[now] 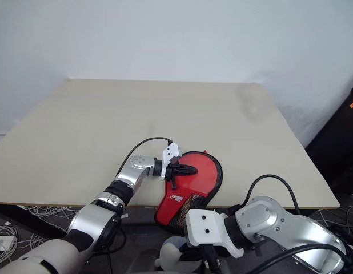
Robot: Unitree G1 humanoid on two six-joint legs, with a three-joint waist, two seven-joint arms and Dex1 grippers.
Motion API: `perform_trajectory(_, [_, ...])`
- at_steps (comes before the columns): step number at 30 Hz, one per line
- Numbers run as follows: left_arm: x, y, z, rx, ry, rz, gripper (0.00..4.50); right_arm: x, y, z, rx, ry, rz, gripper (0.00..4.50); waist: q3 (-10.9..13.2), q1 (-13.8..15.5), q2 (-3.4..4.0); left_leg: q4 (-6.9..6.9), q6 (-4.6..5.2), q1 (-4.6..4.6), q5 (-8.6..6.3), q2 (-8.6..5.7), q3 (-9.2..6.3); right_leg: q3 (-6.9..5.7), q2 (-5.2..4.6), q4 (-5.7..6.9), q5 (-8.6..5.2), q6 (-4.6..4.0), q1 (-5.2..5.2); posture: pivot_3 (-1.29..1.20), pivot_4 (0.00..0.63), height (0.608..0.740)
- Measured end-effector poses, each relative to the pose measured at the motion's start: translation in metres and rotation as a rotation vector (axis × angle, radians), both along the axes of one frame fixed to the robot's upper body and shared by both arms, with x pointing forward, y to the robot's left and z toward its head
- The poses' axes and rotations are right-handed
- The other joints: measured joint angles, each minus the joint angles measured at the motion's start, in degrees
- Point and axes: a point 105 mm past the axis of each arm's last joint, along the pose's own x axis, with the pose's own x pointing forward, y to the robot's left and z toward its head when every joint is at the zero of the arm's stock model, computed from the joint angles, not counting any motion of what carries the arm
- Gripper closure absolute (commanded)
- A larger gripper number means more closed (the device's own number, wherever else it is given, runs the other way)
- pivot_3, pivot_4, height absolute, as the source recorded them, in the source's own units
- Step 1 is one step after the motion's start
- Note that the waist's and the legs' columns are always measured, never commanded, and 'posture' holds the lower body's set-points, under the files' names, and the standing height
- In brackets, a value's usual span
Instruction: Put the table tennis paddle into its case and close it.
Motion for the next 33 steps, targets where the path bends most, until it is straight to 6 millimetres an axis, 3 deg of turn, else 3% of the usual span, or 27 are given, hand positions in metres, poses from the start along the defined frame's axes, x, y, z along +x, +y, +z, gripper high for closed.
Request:
perform_trajectory(5, [0.005,0.003,0.000,-0.011,0.002,0.049,4.50,0.014,-0.008,-0.001,-0.017,-0.013,-0.092,2.11,0.00,0.00,-0.02,0.01,0.00,0.00,0.00,-0.01,0.01,0.00,0.00,0.00,0.00,0.00,0.02,0.00,0.000,0.740])
perform_trajectory(9, [0.010,0.010,0.003,-0.032,0.045,0.098,4.50,0.035,-0.019,0.014,0.023,-0.012,-0.191,0.60,0.02,-0.16,-0.08,0.01,0.01,0.00,0.01,0.03,0.02,0.01,0.03,0.05,0.01,-0.01,0.06,0.00,0.000,0.740])
perform_trajectory(11, [0.013,0.018,0.005,-0.039,0.061,0.125,4.12,0.046,-0.022,0.024,0.064,-0.011,-0.243,0.01,0.03,-0.50,-0.09,-0.01,0.01,-0.01,0.01,0.06,0.03,0.02,0.07,0.07,0.03,-0.04,0.03,0.00,0.000,0.740])
perform_trajectory(16, [0.015,0.055,0.015,-0.069,0.030,0.226,2.56,0.094,-0.031,0.043,0.224,-0.016,-0.483,0.00,0.05,-0.90,-0.10,-0.10,0.01,-0.03,0.02,0.10,0.08,0.07,0.09,0.09,0.07,-0.07,-0.04,0.00,0.000,0.740])
perform_trajectory(20, [0.018,0.113,0.036,-0.103,0.000,0.422,1.13,0.132,-0.040,0.038,0.288,-0.029,-0.706,0.00,0.07,-0.92,-0.14,-0.11,0.01,-0.06,0.02,0.11,0.10,0.07,0.08,0.08,0.16,-0.22,-0.06,0.00,0.000,0.740])
perform_trajectory(23, [0.020,0.152,0.054,-0.137,-0.023,0.577,0.13,0.150,-0.044,0.030,0.316,-0.019,-0.816,0.00,0.07,-0.81,-0.12,-0.10,0.01,-0.06,0.02,0.09,0.10,0.08,0.06,0.08,0.17,-0.20,-0.04,0.00,0.000,0.740])
perform_trajectory(26, [0.015,0.199,0.057,-0.147,-0.046,0.794,0.06,0.170,-0.042,0.026,0.368,-0.010,-0.900,0.00,0.07,-0.91,-0.10,-0.12,0.01,-0.02,0.02,0.10,0.13,0.08,0.06,0.08,0.23,-0.09,-0.04,0.00,0.000,0.740])
perform_trajectory(29, [0.008,0.246,0.037,-0.065,-0.064,1.048,0.06,0.190,-0.035,0.023,0.398,-0.018,-0.967,0.00,0.07,-1.03,-0.08,-0.14,-0.01,0.00,0.03,0.12,0.14,0.08,0.08,0.11,0.25,-0.09,-0.07,0.00,0.000,0.740])
perform_trajectory(33, [-0.008,0.271,0.012,-0.003,-0.022,1.210,0.06,0.204,-0.022,0.025,0.415,-0.011,-0.966,0.00,0.07,-0.84,-0.09,-0.14,-0.01,-0.08,0.02,0.09,0.13,0.04,0.05,0.07,0.33,-0.18,-0.11,0.00,0.000,0.740])
